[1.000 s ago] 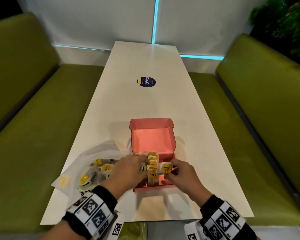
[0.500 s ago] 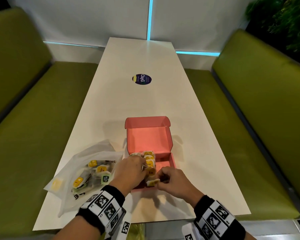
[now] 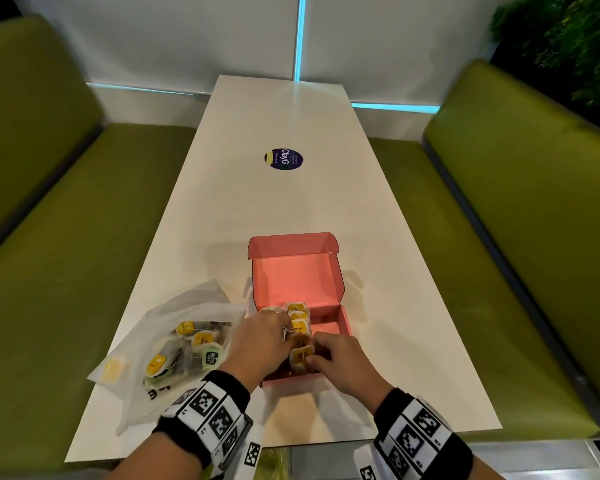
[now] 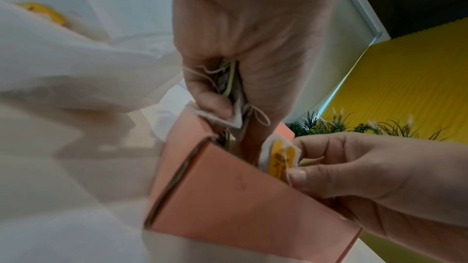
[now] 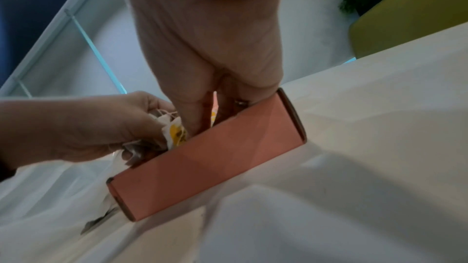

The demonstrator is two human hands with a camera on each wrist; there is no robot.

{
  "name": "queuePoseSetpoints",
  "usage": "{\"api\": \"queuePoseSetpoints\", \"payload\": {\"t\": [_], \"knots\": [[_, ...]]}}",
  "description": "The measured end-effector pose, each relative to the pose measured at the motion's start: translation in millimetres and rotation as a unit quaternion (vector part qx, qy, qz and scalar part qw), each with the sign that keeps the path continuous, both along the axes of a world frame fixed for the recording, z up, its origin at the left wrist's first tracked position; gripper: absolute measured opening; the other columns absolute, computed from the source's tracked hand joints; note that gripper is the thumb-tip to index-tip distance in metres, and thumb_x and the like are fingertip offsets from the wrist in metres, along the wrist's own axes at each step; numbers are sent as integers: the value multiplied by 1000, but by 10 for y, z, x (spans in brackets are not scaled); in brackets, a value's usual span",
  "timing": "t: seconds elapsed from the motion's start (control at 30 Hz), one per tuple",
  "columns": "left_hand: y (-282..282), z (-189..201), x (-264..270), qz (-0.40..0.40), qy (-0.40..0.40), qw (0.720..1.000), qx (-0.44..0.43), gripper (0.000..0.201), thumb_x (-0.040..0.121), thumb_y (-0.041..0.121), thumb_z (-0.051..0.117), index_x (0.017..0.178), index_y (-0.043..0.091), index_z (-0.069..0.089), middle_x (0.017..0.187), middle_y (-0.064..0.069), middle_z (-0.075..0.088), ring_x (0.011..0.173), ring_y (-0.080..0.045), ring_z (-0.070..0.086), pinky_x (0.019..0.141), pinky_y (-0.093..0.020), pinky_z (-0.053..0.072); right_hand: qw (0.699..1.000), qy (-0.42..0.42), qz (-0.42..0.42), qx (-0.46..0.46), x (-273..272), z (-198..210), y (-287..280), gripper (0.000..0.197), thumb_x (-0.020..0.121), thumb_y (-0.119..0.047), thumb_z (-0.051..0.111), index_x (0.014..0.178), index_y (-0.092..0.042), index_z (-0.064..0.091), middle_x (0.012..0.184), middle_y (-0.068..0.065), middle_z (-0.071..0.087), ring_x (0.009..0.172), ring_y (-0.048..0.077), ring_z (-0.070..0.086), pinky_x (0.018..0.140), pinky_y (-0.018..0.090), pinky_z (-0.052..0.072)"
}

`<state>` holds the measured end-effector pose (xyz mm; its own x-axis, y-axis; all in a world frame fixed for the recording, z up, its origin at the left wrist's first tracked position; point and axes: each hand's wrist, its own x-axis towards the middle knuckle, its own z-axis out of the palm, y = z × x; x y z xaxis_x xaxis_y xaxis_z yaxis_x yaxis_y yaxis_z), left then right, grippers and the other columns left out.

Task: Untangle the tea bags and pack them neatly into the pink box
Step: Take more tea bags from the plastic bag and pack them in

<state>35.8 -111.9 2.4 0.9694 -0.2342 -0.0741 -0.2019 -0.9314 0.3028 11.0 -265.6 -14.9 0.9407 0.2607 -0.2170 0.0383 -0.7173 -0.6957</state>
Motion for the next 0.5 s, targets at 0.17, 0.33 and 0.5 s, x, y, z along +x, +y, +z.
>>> {"api": "queuePoseSetpoints", "payload": {"t": [0.17, 0.33, 0.5], "knots": [[32, -26, 10, 38, 24, 998, -53, 32, 84, 47, 60, 109, 26, 64, 111, 3, 66, 102, -17, 59, 81, -27, 43, 997, -33, -61, -35, -18, -71, 77, 14, 82, -15, 62, 94, -19, 56, 82, 1, 63, 74, 14, 52, 62, 22, 36], [137, 6, -40, 181, 101, 911, -356, 23, 82, 43, 66, 84, 21, 63, 89, 1, 69, 72, -21, 65, 64, -32, 55, 993, -89, -78, -26, -54, -69, 89, 23, 84, -16, 62, 102, -18, 47, 89, -5, 52, 80, 17, 54, 62, 21, 34], [118, 232, -134, 259, 258, 714, -597, 42, 93, 45, 46, 78, 8, 62, 67, -7, 60, 55, -18, 54, 37, -20, 39, 970, -179, -111, 124, -110, 208, 148, 17, 83, -21, 63, 99, -25, 56, 96, -4, 60, 82, 7, 55, 69, 12, 40]]}}
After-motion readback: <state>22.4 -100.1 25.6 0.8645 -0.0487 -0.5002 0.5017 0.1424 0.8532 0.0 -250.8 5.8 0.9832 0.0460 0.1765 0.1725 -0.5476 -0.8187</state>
